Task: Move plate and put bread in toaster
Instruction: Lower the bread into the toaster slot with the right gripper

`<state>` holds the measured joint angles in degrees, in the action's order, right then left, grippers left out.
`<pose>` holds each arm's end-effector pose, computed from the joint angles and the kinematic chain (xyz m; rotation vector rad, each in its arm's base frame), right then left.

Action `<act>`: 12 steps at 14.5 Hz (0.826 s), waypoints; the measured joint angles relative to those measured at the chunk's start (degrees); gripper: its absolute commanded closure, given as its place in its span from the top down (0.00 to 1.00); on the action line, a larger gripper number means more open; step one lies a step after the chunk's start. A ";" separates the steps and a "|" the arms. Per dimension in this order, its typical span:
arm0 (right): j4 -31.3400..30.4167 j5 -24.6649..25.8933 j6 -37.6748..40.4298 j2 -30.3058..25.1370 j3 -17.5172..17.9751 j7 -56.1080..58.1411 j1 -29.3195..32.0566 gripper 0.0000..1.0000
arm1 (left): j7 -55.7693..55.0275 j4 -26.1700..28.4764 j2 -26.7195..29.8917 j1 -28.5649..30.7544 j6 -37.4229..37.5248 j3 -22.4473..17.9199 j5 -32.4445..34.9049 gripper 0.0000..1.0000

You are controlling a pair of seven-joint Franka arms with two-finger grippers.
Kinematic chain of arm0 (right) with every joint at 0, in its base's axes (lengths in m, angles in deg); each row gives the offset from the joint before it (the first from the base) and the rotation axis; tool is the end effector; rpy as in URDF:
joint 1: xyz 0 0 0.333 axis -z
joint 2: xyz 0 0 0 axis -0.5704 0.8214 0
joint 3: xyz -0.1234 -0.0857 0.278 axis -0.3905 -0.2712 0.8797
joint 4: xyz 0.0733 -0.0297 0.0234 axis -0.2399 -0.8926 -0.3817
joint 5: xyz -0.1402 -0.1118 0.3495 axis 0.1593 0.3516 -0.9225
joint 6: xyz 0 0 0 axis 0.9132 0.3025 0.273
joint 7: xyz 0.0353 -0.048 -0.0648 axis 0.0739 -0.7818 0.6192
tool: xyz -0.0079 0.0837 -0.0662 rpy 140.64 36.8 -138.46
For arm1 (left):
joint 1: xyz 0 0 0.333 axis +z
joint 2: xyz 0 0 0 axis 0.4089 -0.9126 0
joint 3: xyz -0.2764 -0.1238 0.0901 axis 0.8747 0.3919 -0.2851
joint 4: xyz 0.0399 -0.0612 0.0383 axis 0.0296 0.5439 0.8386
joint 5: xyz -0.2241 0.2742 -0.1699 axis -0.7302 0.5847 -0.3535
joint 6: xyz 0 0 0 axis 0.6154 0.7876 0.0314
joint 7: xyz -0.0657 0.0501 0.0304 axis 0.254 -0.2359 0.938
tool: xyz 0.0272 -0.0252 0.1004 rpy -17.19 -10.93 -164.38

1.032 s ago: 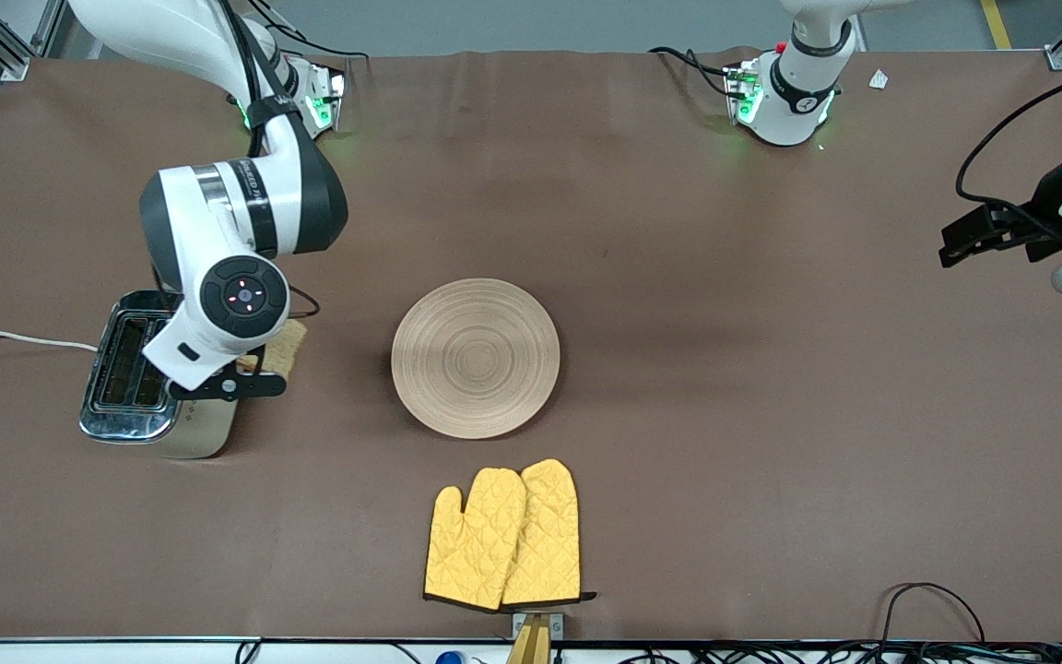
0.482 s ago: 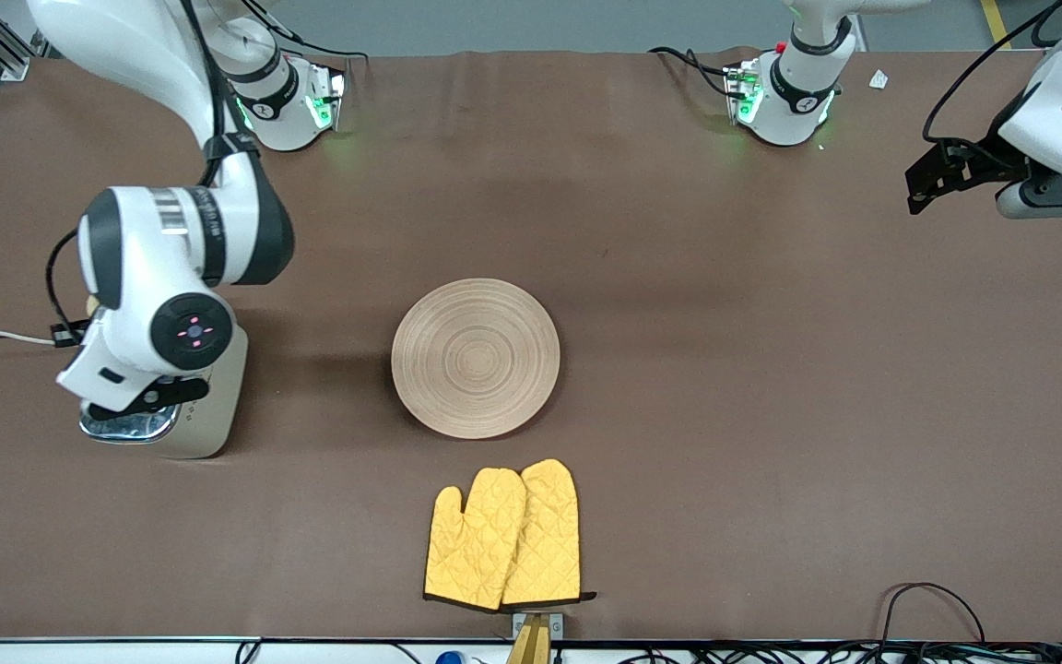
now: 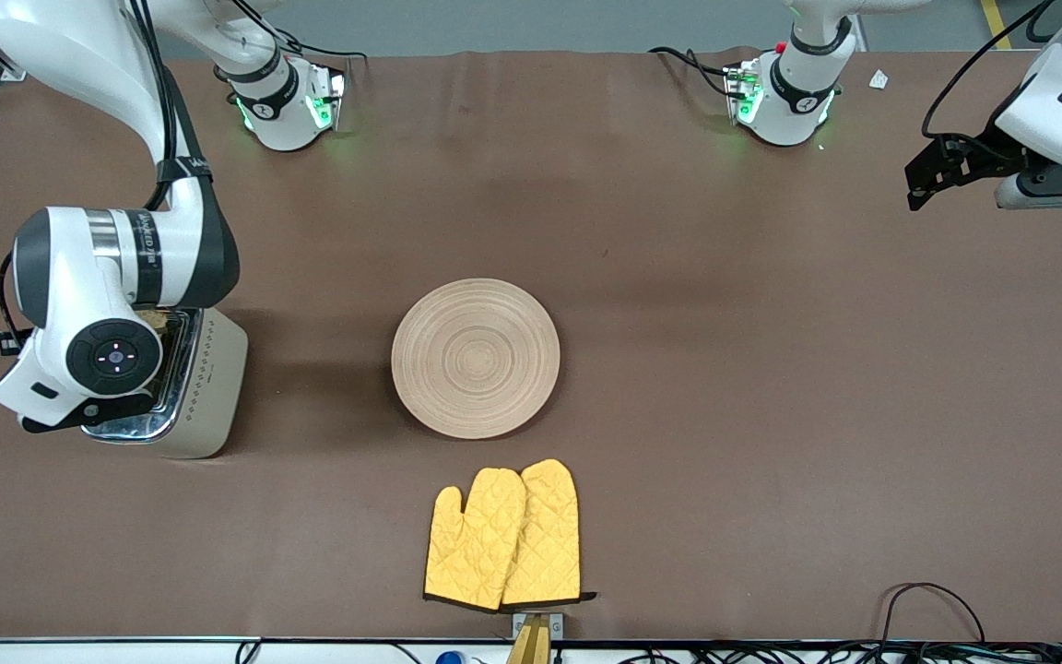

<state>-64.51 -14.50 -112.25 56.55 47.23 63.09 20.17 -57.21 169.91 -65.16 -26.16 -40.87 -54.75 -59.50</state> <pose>0.6513 0.0323 0.4353 2.3084 0.2623 -0.5314 0.5032 -0.0733 0.6357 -3.0862 0.0722 -0.0178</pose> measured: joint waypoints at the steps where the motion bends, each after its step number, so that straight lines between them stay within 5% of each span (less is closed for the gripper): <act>1: -0.01 0.00 -0.34 0.44 0.00 -0.41 0.04 0.00 | 0.42 -0.27 -0.43 0.02 -0.15 -0.06 0.00 1.00; 9: -0.16 -1.48 -2.60 3.62 0.04 -5.13 0.34 0.03 | 0.84 -0.98 -2.81 0.74 -0.21 -0.31 -0.06 1.00; 10: -0.30 -2.49 -2.63 3.69 0.04 -6.18 0.64 0.13 | 0.86 -0.98 -2.90 0.93 -0.14 -0.44 -0.08 1.00; 12: -0.81 -5.25 -2.64 3.78 0.04 -8.42 1.38 0.61 | 0.86 -0.99 -3.34 1.05 -0.11 -0.51 -0.10 1.00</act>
<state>-65.32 -19.75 -114.89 60.33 47.27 54.67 21.55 -56.35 168.92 -68.50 -25.10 -40.98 -55.26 -59.59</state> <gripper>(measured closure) 0.903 0.000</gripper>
